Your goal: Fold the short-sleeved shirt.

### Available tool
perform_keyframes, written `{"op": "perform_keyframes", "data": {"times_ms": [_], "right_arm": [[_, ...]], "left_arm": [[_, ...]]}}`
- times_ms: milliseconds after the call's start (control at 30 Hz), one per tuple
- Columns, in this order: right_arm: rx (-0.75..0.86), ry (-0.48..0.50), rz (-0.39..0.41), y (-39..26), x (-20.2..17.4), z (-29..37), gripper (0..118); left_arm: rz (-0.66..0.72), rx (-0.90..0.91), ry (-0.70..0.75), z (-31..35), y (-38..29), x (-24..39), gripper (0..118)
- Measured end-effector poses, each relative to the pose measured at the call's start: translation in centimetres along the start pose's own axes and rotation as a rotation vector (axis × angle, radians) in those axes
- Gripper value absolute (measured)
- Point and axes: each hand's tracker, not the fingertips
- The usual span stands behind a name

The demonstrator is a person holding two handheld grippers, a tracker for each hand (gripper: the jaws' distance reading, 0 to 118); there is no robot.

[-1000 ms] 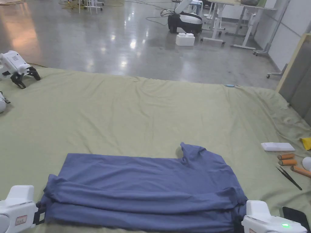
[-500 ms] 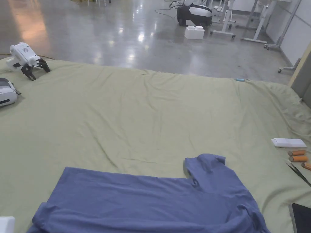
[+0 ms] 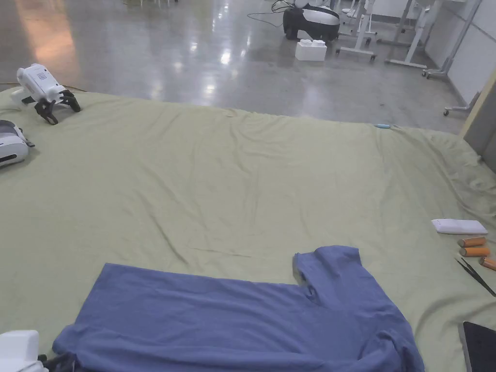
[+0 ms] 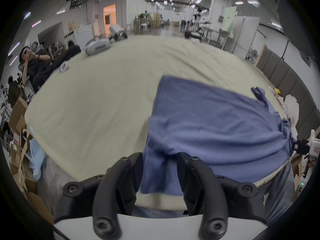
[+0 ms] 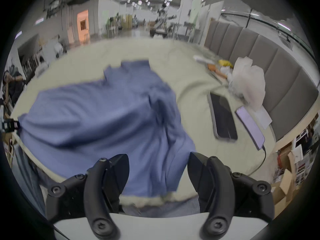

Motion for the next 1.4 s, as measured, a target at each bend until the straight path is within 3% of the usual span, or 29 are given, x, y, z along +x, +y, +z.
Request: {"op": "perform_keyframes", "data": {"times_ms": [333, 400, 467, 533, 633, 800, 900, 1267, 1400], "right_arm": [[0.505, 0.063, 0.011, 8.6, -6.2, 2.3, 71], [0.585, 0.085, 0.005, 10.1, -7.6, 2.8, 60], [0.647, 0.087, 0.005, 11.0, -8.8, 3.3, 37], [0.710, 0.081, 0.005, 11.6, -9.7, 3.8, 12], [0.746, 0.080, 0.001, 11.9, -10.7, 4.3, 2], [0.765, 0.076, -0.007, 12.1, -11.5, 4.0, 0], [0.752, 0.069, -0.006, 12.0, -11.4, 3.4, 0], [0.593, 0.068, 0.005, 10.9, -10.1, 0.0, 0], [0.551, 0.055, -0.006, 10.7, -9.5, -1.0, 0]], "left_arm": [[-0.094, 0.440, 0.005, 4.1, 6.6, 7.6, 43], [-0.100, 0.514, 0.021, 4.9, 7.6, 8.9, 42], [-0.111, 0.575, 0.035, 5.7, 8.2, 10.1, 40], [-0.120, 0.635, 0.043, 6.7, 8.5, 11.0, 25], [-0.123, 0.695, 0.075, 7.4, 8.6, 11.8, 1], [-0.148, 0.720, 0.074, 8.1, 8.4, 11.8, 0], [-0.158, 0.683, 0.076, 7.4, 8.7, 10.6, 0], [-0.045, 0.072, -0.013, -7.9, 14.7, 0.5, 0], [0.016, -0.108, -0.087, -12.7, 16.5, -0.9, 18]]}}
